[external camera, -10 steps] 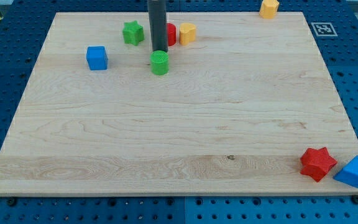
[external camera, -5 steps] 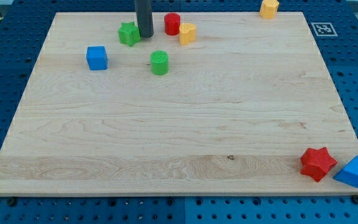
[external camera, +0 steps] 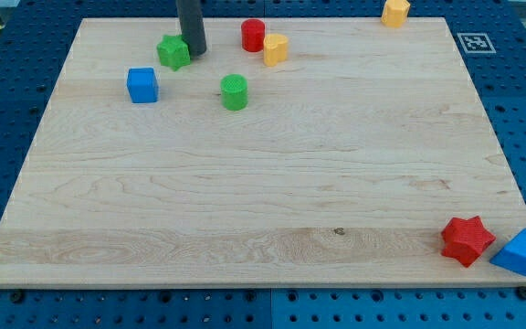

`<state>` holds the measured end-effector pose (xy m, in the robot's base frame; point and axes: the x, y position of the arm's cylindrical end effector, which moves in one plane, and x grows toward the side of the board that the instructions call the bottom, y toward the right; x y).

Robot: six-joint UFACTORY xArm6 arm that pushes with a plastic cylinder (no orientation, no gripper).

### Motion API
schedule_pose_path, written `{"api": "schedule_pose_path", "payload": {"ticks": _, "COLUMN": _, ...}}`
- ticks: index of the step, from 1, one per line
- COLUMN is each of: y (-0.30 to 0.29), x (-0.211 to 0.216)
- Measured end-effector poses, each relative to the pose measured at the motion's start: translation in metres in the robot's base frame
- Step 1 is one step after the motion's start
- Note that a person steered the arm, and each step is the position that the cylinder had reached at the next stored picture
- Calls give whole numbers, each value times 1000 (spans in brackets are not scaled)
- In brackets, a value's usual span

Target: Push green star slightly towards left

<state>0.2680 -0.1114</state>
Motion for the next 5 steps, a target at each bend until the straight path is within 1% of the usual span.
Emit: {"api": "schedule_pose_path", "payload": {"ticks": 5, "y": -32, "x": 0}}
